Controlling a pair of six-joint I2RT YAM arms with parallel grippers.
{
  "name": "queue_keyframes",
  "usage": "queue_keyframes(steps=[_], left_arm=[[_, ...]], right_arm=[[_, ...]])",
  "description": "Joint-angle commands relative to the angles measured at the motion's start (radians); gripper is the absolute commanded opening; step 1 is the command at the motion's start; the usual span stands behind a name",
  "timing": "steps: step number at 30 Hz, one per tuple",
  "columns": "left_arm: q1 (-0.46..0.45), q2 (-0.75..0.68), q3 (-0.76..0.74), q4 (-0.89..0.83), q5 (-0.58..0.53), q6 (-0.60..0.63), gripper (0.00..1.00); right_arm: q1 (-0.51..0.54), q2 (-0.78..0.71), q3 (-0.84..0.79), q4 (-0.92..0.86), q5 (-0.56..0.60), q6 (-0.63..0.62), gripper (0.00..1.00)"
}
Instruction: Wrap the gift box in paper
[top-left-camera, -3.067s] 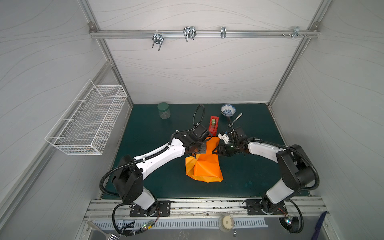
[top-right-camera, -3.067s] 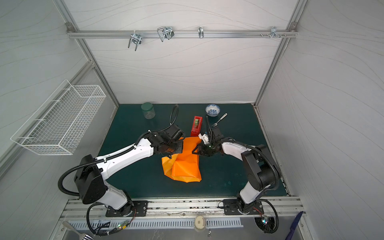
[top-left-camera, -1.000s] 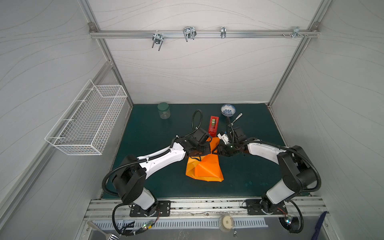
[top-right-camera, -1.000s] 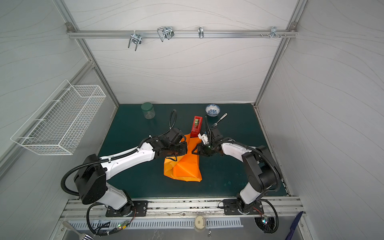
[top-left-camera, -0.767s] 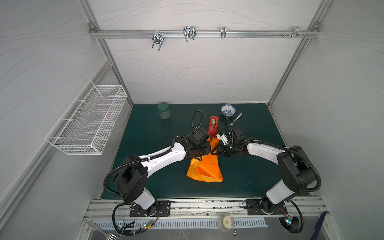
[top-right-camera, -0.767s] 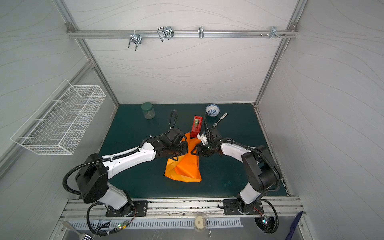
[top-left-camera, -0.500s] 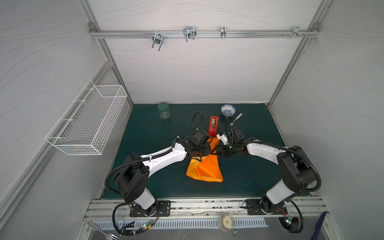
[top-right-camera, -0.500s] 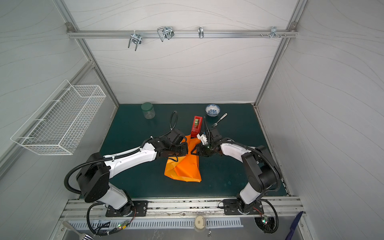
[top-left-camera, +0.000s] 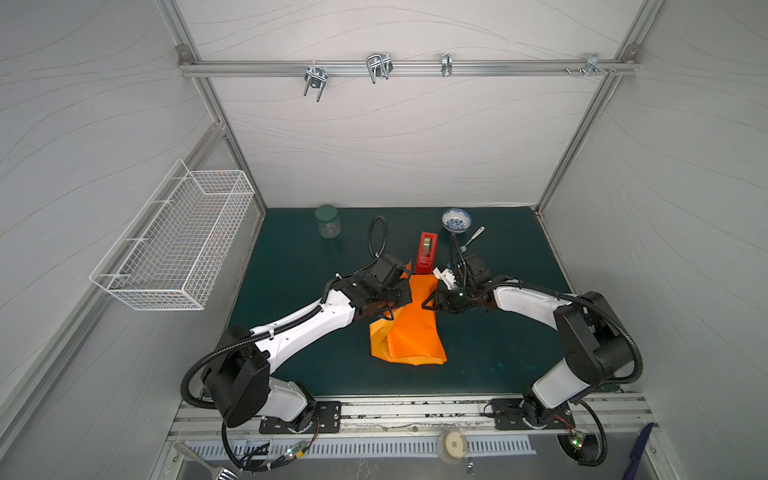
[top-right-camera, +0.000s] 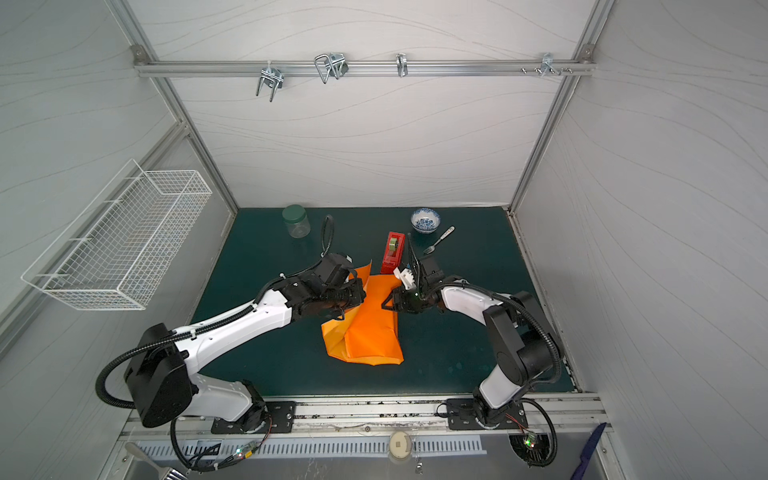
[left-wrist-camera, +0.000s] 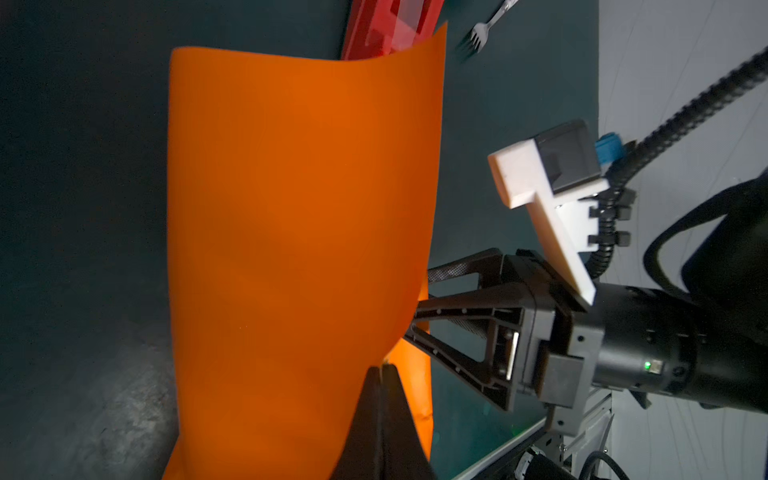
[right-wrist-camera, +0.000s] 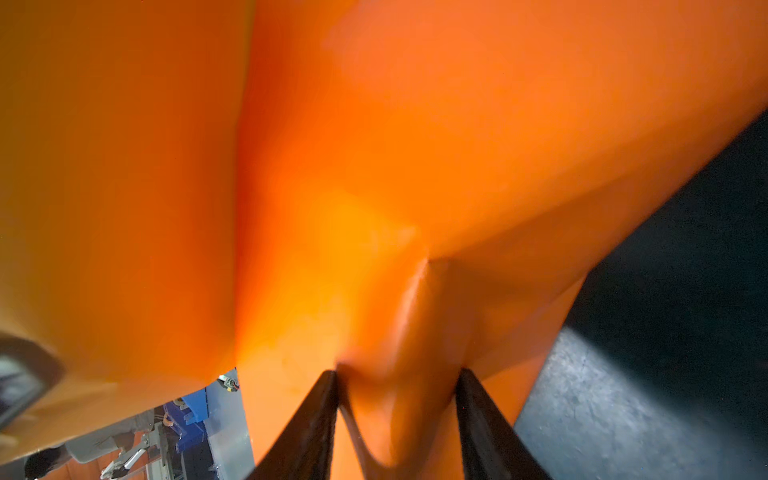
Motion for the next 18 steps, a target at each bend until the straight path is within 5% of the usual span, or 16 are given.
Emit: queue_keyframes(steps=[1,18], left_arm=[[-0.005,0.012,-0.002,0.015,0.004,-0.008,0.00],[-0.058,0.164,0.022,0.173,0.018,-0.109,0.00]], right_arm=[[0.019,0.018,-0.020,-0.113,0.061,-0.011,0.47],[0.021,0.018,-0.031,-0.099,0.060,0.002,0.47]])
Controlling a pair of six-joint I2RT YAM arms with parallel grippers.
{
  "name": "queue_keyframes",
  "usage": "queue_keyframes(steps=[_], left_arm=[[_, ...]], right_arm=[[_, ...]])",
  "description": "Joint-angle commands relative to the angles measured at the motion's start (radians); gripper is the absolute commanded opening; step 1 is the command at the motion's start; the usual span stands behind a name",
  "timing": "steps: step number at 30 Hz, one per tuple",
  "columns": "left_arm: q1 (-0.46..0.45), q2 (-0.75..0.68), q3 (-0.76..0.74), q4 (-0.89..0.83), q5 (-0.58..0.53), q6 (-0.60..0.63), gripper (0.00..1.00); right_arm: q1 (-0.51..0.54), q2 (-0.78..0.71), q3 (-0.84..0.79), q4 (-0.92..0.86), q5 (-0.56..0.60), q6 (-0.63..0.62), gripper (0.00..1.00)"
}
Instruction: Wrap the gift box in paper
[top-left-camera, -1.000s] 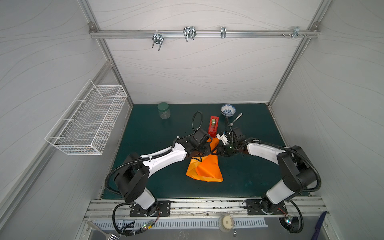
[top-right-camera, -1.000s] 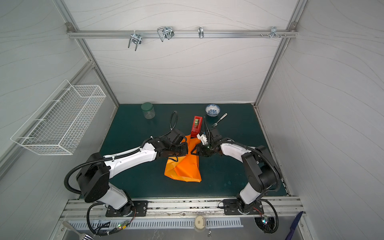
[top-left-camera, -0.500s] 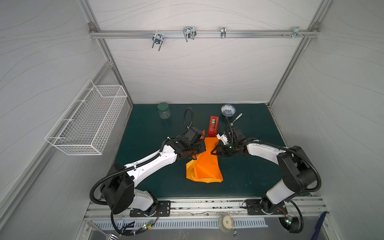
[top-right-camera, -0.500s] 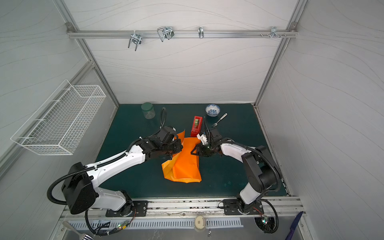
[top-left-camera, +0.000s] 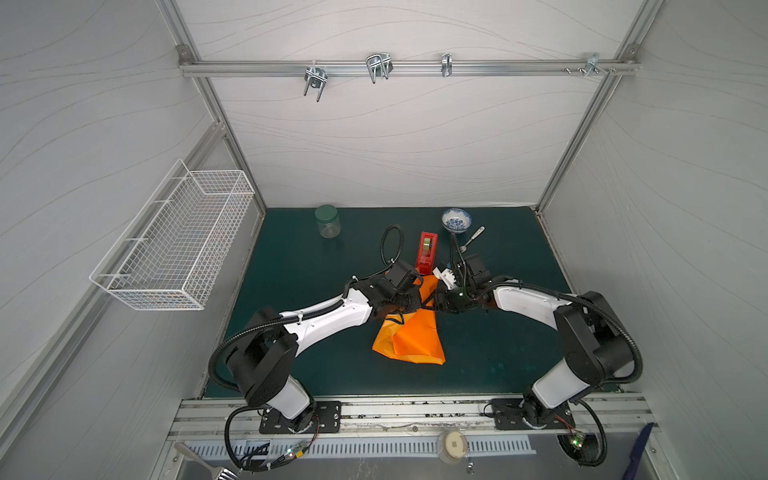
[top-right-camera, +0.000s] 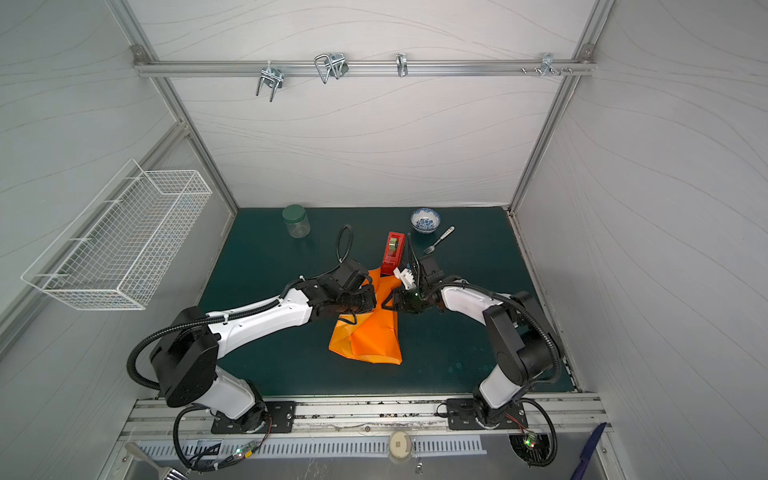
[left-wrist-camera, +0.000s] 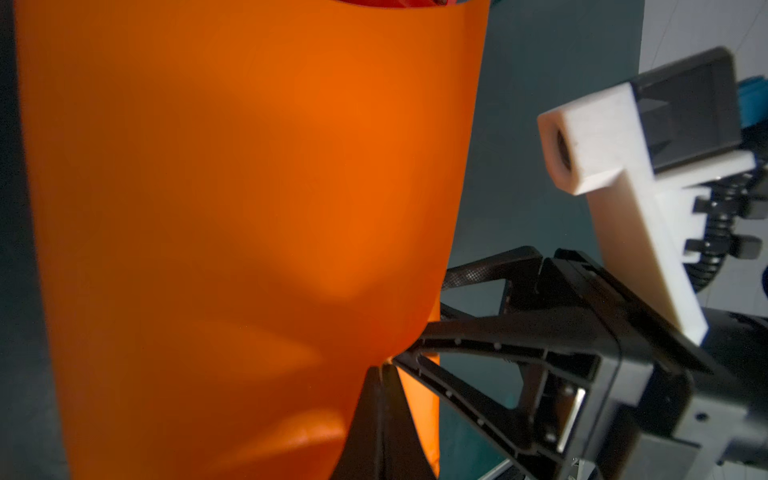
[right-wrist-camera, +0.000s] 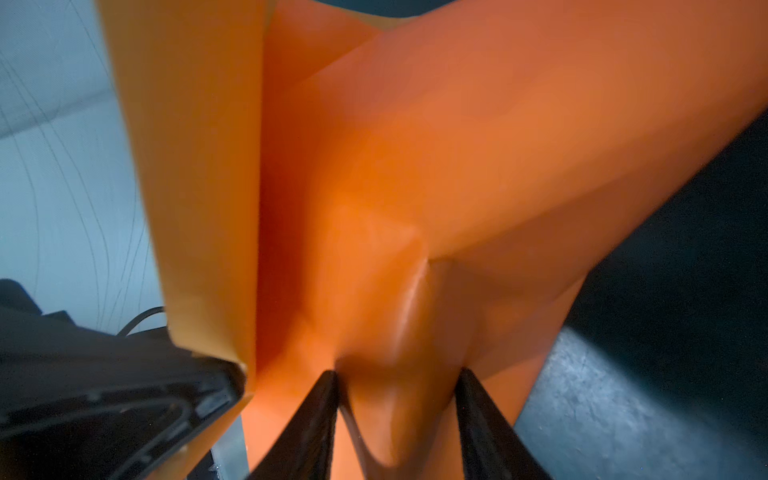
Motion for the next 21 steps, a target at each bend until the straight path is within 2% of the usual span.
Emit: queue_keyframes(steps=[1,21], left_arm=[[-0.005,0.012,0.019,0.083,0.004,-0.044,0.00],[-0.028,0.044,-0.017,0.257,0.061,-0.169,0.00]], right_arm=[[0.019,0.017,-0.031,-0.098,0.059,-0.001,0.47],[0.031,0.029,-0.044,-0.064,0.061,0.023,0.47]])
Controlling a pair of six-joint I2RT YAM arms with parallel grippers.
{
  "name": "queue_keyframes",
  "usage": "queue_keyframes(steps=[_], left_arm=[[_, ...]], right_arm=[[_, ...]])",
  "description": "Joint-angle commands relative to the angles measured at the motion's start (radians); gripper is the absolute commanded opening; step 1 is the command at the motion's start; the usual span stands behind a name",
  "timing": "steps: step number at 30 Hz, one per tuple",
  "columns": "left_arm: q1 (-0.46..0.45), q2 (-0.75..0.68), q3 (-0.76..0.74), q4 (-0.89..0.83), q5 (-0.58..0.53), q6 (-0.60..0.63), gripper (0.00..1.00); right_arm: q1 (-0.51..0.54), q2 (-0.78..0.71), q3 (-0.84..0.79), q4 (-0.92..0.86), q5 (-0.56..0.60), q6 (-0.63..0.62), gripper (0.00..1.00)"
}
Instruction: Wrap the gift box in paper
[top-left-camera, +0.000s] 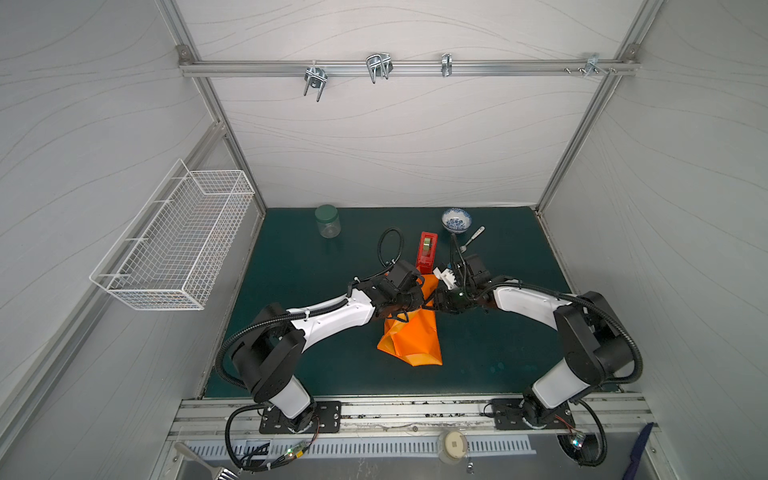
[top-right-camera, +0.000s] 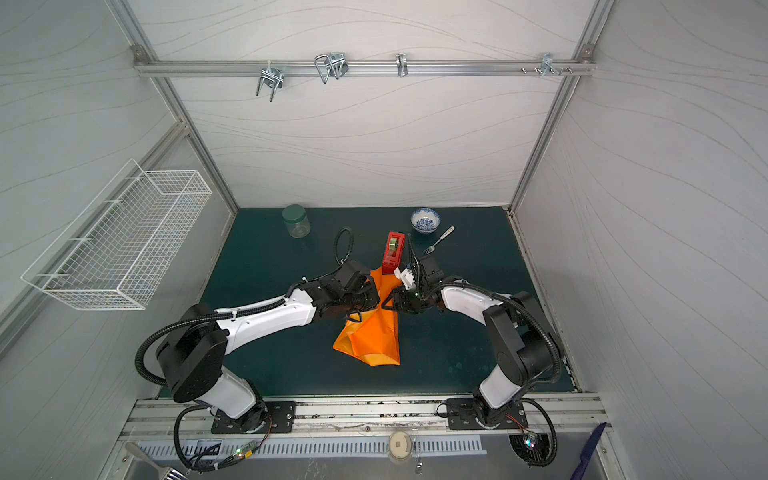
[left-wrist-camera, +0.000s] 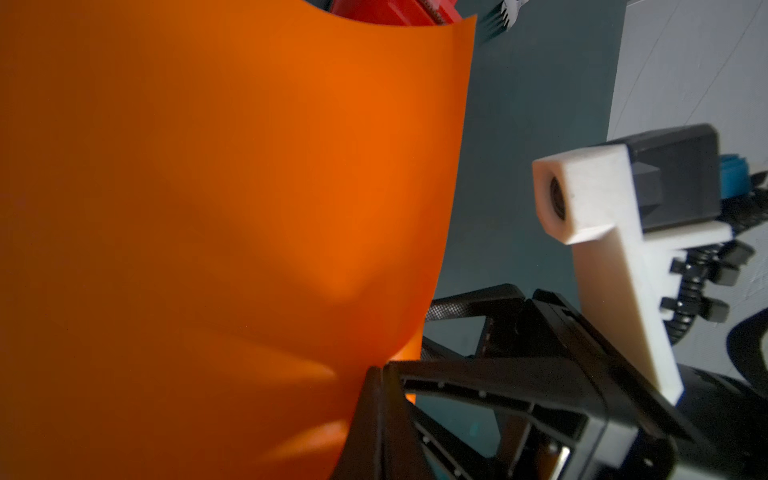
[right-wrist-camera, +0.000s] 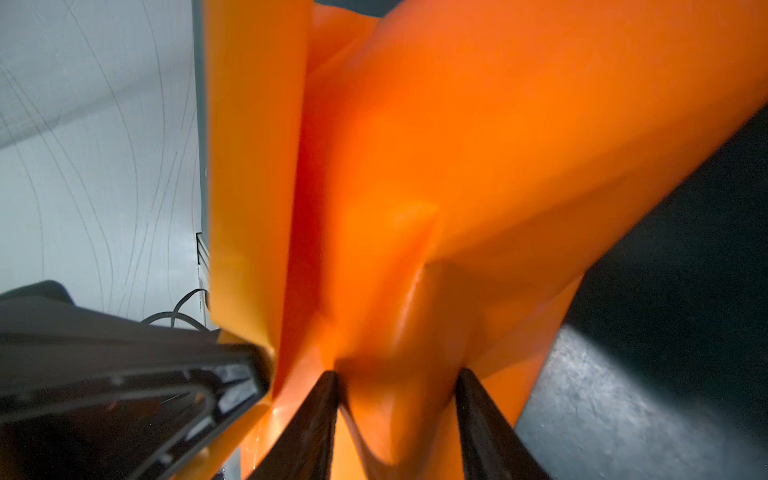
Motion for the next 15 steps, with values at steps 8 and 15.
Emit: queue_keyframes(steps=[8,15], left_arm=[[-0.029,-0.007,-0.059,0.261,0.033,-0.101,0.00],[-0.029,-0.010,-0.099,0.318,0.030,-0.122,0.00]], right_arm=[[0.028,0.019,-0.055,-0.050,0.063,0.016,0.47],[0.029,0.020,-0.057,-0.046,0.064,0.020,0.47]])
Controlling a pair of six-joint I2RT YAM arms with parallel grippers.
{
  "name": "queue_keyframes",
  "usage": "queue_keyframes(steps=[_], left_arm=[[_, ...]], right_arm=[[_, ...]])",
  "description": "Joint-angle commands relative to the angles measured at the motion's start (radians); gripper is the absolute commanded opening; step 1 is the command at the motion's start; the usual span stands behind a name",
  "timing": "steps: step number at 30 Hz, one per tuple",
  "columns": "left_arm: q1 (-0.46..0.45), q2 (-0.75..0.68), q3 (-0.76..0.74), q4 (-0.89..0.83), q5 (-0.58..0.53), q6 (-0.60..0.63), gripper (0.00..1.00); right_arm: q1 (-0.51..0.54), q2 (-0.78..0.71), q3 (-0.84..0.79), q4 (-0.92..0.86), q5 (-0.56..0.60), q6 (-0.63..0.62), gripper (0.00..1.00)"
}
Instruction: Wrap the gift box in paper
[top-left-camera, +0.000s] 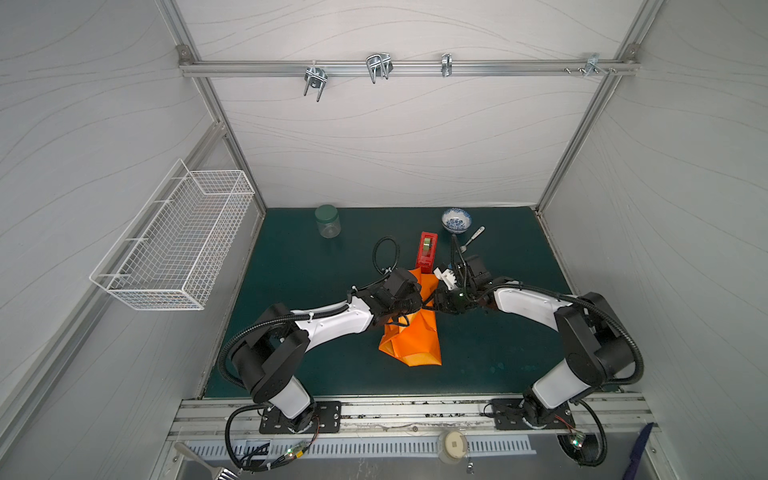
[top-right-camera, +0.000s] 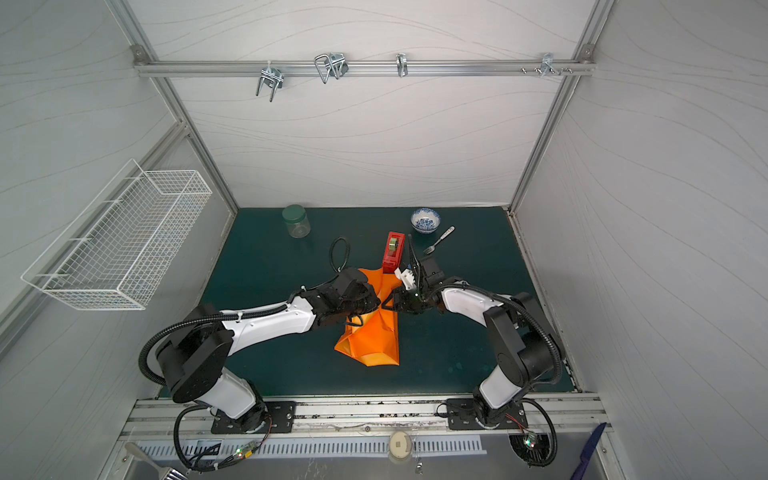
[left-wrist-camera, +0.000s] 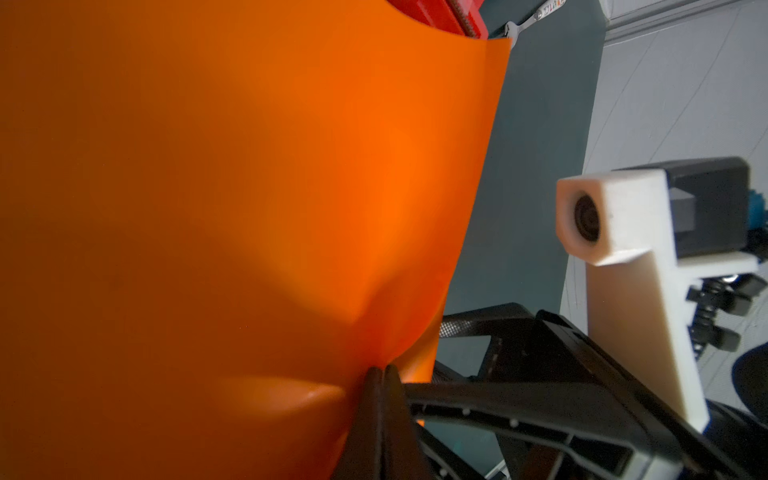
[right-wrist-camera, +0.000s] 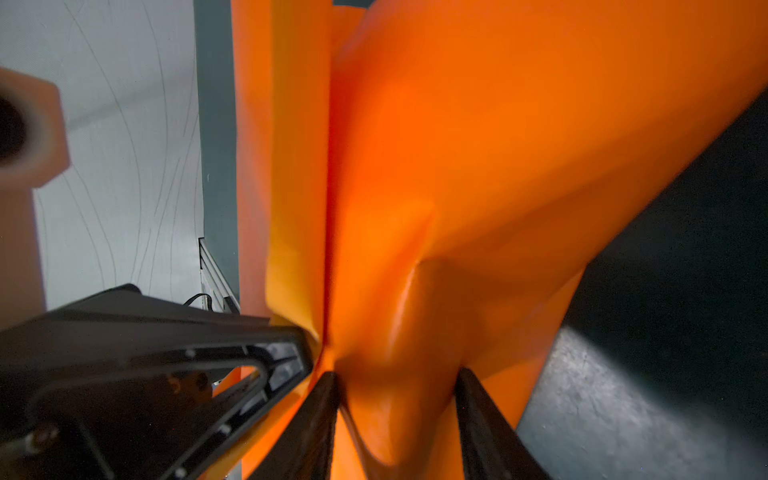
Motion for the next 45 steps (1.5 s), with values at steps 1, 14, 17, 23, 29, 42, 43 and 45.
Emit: queue_keyframes(steps=[1,14,17,23,29,42,43,45], left_arm=[[-0.024,-0.006,0.008,0.142,0.043,-0.026,0.00],[-0.025,-0.004,-0.094,0.208,0.040,-0.061,0.00],[-0.024,0.002,-0.112,0.227,0.043,-0.072,0.00],[-0.025,-0.004,-0.136,0.259,0.038,-0.083,0.00],[-0.024,-0.003,-0.164,0.277,0.034,-0.096,0.00],[-0.024,-0.009,-0.245,0.296,0.023,-0.116,0.27],[-0.024,-0.008,-0.248,0.298,0.023,-0.119,0.28],[-0.025,-0.010,-0.257,0.306,0.021,-0.121,0.31]], right_arm=[[0.026,0.028,-0.041,-0.070,0.058,-0.003,0.47],[0.026,0.024,-0.028,-0.089,0.065,-0.019,0.47],[0.026,0.022,-0.024,-0.091,0.065,-0.019,0.47],[0.026,0.024,-0.023,-0.096,0.063,-0.024,0.48],[0.026,0.022,-0.018,-0.102,0.065,-0.028,0.48],[0.026,0.011,-0.003,-0.125,0.072,-0.036,0.48],[0.026,0.010,-0.001,-0.126,0.072,-0.036,0.48],[0.026,0.005,0.002,-0.130,0.072,-0.038,0.48]])
